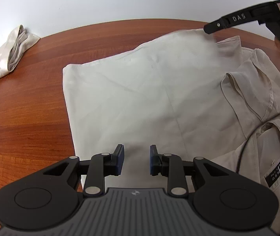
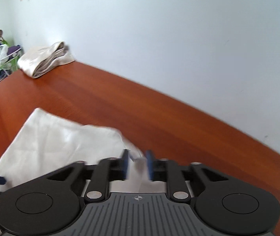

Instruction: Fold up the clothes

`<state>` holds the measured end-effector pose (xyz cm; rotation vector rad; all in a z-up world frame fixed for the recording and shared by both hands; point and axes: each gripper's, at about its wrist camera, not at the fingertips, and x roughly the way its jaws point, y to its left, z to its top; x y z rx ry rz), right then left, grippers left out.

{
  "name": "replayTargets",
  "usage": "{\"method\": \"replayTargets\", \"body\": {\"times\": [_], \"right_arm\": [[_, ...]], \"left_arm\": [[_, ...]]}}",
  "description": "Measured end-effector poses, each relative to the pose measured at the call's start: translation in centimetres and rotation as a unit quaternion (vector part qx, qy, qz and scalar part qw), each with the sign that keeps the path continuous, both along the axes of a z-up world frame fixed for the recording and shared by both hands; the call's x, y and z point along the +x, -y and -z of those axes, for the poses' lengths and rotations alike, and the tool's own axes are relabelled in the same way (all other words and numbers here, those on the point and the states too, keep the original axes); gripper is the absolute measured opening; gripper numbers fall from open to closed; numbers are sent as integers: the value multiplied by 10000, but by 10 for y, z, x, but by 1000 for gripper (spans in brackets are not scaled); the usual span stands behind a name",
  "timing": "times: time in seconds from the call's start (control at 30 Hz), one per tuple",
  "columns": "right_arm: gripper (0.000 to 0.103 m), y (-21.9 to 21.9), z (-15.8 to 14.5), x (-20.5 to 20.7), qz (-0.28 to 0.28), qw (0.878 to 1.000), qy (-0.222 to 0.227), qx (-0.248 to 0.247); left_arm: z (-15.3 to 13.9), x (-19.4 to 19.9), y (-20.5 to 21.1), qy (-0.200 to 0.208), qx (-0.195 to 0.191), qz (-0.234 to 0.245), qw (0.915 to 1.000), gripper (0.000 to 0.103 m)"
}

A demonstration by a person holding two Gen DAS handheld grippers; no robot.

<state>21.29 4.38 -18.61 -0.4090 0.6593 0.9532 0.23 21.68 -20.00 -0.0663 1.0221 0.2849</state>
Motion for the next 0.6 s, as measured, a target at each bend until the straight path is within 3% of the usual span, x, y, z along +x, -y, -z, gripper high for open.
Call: {"method": "replayTargets", "body": {"times": [0.17, 0.37, 0.6], "right_arm": [[34, 15, -7, 5, -6, 9998, 85, -152], [33, 43, -6, -3, -76, 9989, -281, -354], [33, 68, 11, -40, -521, 9949, -590, -634]], "left_arm": [[-1, 1, 2, 55, 1, 55, 10000, 31], [-4, 1, 9, 141, 4, 185, 9997, 31], [-5, 0, 17, 177, 58, 374, 9991, 31]]}}
